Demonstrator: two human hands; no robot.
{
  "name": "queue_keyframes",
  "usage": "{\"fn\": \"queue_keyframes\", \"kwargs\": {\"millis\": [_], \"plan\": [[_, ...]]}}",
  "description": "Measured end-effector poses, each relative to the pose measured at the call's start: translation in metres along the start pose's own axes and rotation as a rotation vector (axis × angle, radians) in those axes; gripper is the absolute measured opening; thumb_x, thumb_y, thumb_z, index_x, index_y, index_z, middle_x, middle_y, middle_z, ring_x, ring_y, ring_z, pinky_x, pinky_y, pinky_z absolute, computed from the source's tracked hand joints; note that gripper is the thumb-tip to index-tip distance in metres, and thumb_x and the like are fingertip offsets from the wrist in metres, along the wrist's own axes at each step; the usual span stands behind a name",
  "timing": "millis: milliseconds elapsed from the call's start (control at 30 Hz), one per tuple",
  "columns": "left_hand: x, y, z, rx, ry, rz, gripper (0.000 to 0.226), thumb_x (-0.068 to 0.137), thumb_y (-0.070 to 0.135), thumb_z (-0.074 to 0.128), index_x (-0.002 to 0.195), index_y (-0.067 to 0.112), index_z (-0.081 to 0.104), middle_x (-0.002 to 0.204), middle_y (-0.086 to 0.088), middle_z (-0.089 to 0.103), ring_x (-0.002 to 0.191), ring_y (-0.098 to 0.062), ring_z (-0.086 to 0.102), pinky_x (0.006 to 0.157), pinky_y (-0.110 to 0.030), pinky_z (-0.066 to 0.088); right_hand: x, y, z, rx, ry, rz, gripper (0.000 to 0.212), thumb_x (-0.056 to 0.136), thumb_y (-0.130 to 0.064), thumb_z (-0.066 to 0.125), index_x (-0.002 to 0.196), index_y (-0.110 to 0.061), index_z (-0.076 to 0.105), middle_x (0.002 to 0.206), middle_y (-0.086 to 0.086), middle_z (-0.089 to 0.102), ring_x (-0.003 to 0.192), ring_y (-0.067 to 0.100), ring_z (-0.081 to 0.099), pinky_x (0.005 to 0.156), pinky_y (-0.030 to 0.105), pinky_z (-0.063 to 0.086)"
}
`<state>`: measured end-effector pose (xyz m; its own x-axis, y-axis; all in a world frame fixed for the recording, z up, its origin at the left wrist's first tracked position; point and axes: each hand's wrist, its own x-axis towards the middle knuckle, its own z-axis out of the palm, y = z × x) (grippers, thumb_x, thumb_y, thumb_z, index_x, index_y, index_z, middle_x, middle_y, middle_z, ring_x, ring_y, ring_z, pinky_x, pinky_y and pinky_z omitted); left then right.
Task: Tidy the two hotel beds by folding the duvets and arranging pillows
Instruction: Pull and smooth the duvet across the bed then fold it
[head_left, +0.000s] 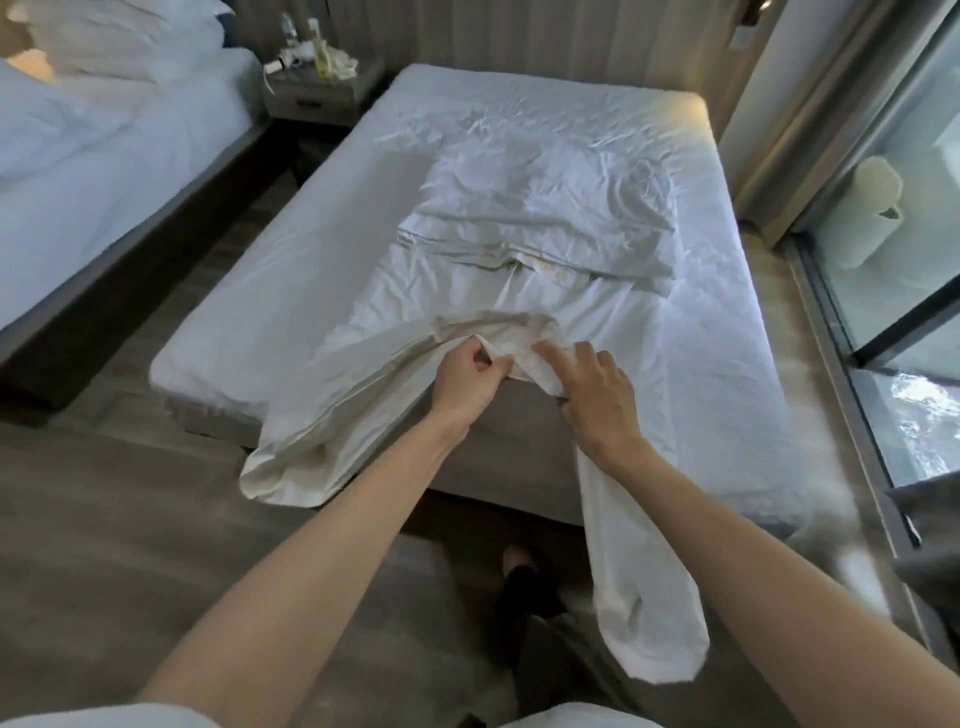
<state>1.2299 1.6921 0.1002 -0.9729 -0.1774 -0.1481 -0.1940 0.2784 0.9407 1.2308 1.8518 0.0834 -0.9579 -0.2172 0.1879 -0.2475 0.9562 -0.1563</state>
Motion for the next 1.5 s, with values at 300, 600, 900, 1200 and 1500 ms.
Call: {"fn": "queue_keyframes", "kwargs": {"millis": [300,600,900,1200,1500], "plan": [[0.17,0.048,0.025,0.272,0.058,0.131,0.034,0.09,0.025,0.066,0.064,0.02,0.044,0.065,0.006,0.054,0.061,-0.005,0.05,0.052,-0.014,0.033,0.179,0.063,-0.008,-0.068,-0.065,-0.203,0.053,0.088,-0.006,0.046,0.134,-0.031,0.042,0.116,0.007,0.05,0.104,0.031,0.049,0.076,0.037,0.034],[0.321,0.074,0.062,0.402,0.03,0.084,0.039,0.088,0.025,0.066,0.063,0.017,0.038,0.062,0.004,0.045,0.058,-0.009,0.042,0.049,-0.019,0.028,0.322,0.116,0.018,-0.108,-0.158,-0.254,0.052,0.083,-0.001,0.047,0.127,-0.028,0.044,0.104,0.002,0.058,0.107,0.029,0.044,0.076,0.037,0.025],[0.457,0.069,0.066,0.339,0.044,0.044,0.038,0.083,0.029,0.072,0.059,0.019,0.044,0.055,0.008,0.047,0.058,-0.011,0.045,0.062,-0.029,0.035,0.438,0.134,0.076,-0.275,-0.026,-0.313,0.063,0.039,0.001,0.083,0.095,-0.026,0.067,0.066,-0.003,0.057,0.069,0.028,0.054,0.06,0.036,0.041],[0.528,-0.009,0.045,0.454,-0.428,-0.022,0.049,0.102,0.025,0.042,0.149,0.034,0.03,0.161,0.006,0.011,0.149,-0.019,-0.003,0.119,-0.042,0.011,0.469,0.159,0.152,-0.04,-0.49,0.287,0.083,0.092,-0.012,0.048,0.151,-0.046,0.001,0.162,0.001,-0.01,0.146,0.041,-0.003,0.114,0.063,-0.001],[0.547,-0.107,-0.017,0.786,-0.219,-0.224,0.064,0.095,0.034,0.053,0.151,0.037,0.021,0.162,0.0,-0.006,0.147,-0.037,-0.006,0.117,-0.051,0.014,0.467,0.134,0.22,0.164,-0.66,0.186,0.067,0.096,-0.038,0.052,0.15,-0.048,0.012,0.162,0.001,-0.004,0.139,0.042,0.024,0.104,0.052,0.038]]}}
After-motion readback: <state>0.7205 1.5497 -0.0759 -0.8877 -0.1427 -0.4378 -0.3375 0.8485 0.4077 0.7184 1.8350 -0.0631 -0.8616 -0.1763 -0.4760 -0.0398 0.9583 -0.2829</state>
